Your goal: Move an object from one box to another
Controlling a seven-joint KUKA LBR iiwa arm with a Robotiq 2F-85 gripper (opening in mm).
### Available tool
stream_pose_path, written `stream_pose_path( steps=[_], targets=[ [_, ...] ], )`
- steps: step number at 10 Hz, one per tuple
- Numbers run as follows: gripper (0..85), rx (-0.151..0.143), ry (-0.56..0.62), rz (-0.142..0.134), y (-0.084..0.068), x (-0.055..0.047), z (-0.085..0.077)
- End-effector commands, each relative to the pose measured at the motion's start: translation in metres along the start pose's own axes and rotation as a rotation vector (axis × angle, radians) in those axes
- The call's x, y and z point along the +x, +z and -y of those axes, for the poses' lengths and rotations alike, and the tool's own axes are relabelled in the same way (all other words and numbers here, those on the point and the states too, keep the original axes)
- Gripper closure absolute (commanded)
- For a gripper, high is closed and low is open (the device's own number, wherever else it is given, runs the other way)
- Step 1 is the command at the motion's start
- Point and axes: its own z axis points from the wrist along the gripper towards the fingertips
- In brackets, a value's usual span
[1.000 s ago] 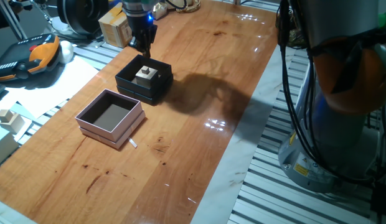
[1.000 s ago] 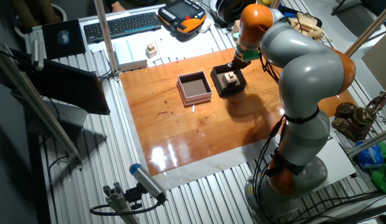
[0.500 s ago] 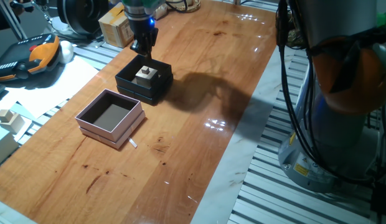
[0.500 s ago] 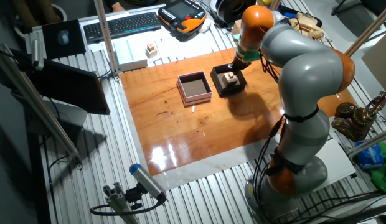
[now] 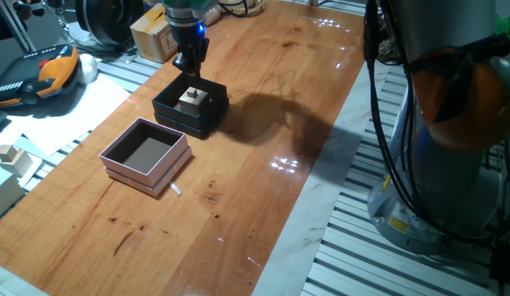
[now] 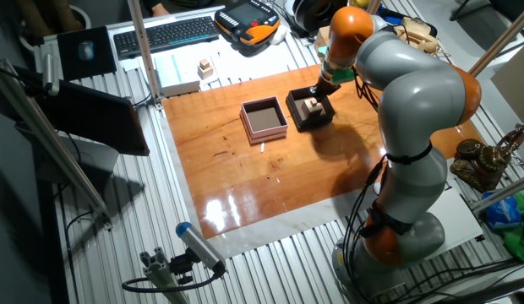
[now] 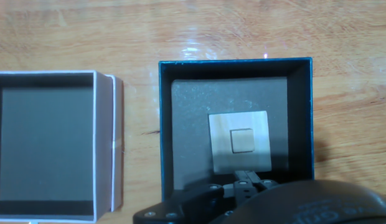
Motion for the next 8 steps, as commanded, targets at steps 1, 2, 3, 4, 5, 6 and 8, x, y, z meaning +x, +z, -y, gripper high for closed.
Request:
stream_pose_path(
  steps=[1,2,3,4,5,6,8],
  targets=[
    [85.0,0.003,0.0,0.0,-0.0002,0.0,0.0007],
    [85.0,-0.006,0.0,-0.001,-0.0007,-0.0002,0.001],
    [85.0,-0.004,0.002,-0.001,-0.0006,-0.0004,0.0004],
    [85.0,0.002,0.003,0.003,-0.0001,-0.0006,0.0],
    [85.0,0.002,0.003,0.003,-0.0007,-0.0007,0.0007],
    [85.0,0.0,0.003,0.003,-0.0011,-0.001,0.0005],
    [85.0,-0.003,0.009,-0.001,-0.0017,-0.0011,0.0004]
  ],
)
